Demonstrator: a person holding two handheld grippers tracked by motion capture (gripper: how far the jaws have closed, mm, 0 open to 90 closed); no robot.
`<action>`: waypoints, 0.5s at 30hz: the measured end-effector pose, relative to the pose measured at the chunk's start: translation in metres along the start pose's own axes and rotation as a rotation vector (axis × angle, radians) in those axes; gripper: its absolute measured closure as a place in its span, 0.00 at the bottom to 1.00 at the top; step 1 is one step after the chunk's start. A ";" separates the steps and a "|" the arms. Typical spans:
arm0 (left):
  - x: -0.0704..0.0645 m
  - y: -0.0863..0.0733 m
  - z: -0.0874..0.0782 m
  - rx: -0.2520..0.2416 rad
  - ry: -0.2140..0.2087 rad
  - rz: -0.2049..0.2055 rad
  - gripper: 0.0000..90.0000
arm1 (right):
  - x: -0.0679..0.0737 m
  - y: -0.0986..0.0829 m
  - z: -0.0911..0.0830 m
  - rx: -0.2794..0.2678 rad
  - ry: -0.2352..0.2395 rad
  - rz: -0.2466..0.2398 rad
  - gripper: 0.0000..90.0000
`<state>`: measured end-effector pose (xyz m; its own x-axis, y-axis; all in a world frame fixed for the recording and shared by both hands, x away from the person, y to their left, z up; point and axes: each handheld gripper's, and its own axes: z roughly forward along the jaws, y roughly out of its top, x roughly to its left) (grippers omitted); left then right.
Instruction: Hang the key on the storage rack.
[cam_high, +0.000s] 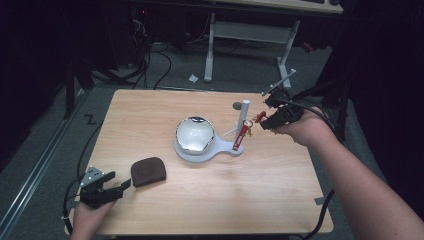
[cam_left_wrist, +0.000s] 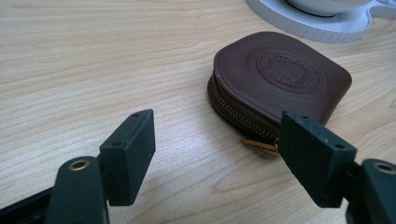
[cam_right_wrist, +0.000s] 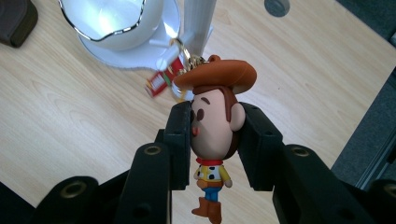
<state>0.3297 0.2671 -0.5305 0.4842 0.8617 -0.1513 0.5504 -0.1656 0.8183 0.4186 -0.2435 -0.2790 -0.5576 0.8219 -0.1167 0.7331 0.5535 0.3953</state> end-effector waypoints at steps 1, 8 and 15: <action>0.000 0.000 0.000 0.000 0.000 0.000 0.31 | 0.000 -0.002 0.002 0.003 0.003 0.006 0.74; -0.001 0.000 0.000 0.002 0.000 0.001 0.31 | -0.003 -0.016 0.021 0.007 0.025 0.029 0.74; 0.000 0.000 0.001 0.003 0.000 0.001 0.31 | -0.005 -0.025 0.046 0.001 0.056 0.058 0.74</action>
<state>0.3299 0.2667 -0.5308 0.4849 0.8615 -0.1508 0.5521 -0.1678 0.8167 0.4208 -0.2548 -0.3297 -0.5353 0.8436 -0.0428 0.7649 0.5056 0.3992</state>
